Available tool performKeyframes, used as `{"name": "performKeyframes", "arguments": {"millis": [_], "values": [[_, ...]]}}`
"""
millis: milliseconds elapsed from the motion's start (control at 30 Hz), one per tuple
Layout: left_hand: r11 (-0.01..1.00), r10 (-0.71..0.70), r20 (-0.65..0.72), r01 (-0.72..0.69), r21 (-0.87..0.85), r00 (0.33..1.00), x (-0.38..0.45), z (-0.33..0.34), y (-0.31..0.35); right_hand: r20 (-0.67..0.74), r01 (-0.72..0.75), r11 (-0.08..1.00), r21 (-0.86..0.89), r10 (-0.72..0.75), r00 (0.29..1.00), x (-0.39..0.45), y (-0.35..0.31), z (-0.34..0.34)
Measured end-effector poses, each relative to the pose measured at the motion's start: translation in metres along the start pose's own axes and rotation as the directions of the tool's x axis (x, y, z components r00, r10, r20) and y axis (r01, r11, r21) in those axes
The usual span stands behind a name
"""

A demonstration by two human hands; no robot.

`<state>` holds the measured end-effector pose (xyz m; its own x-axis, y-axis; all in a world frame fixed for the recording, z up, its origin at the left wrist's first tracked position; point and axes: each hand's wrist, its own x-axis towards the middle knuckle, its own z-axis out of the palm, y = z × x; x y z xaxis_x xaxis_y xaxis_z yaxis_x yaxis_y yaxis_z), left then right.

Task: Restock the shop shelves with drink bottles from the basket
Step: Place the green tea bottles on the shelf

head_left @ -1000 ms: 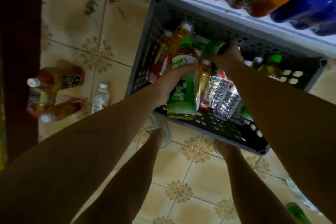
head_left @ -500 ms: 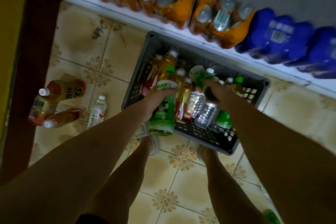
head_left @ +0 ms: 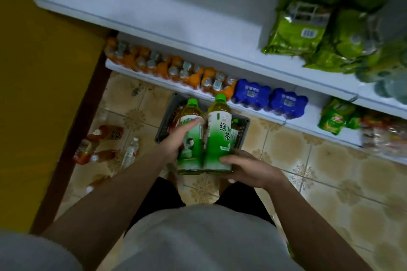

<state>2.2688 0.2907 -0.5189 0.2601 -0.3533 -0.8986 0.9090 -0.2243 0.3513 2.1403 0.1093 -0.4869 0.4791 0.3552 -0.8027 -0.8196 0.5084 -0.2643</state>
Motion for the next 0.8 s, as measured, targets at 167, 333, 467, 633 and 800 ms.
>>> {"name": "performKeyframes", "arguments": {"millis": [167, 333, 467, 633, 800], "values": [[0.986, 0.153, 0.089, -0.159, 0.057, 0.984, -0.055, 0.018, 0.003, 0.115, 0.102, 0.971, -0.218, -0.079, 0.99, -0.051, -0.009, 0.05], [0.971, 0.228, 0.177, -0.238, 0.037, 0.957, -0.097, 0.014, 0.022, 0.024, 0.285, 0.924, -0.255, -0.289, 0.957, -0.075, -0.012, 0.088], [0.925, 0.301, 0.203, -0.337, 0.177, 0.932, -0.127, 0.005, 0.052, -0.169, 0.425, 0.883, -0.201, -0.458, 0.873, -0.069, -0.012, 0.126], [0.86, 0.44, 0.253, -0.485, 0.157, 0.862, -0.148, -0.007, 0.093, -0.306, 0.652, 0.756, -0.058, -0.635, 0.71, -0.072, -0.018, 0.177], [0.806, 0.485, 0.422, -0.578, 0.125, 0.766, -0.185, 0.009, 0.124, -0.357, 0.761, 0.644, -0.074, -0.73, 0.583, -0.09, -0.025, 0.199]]}}
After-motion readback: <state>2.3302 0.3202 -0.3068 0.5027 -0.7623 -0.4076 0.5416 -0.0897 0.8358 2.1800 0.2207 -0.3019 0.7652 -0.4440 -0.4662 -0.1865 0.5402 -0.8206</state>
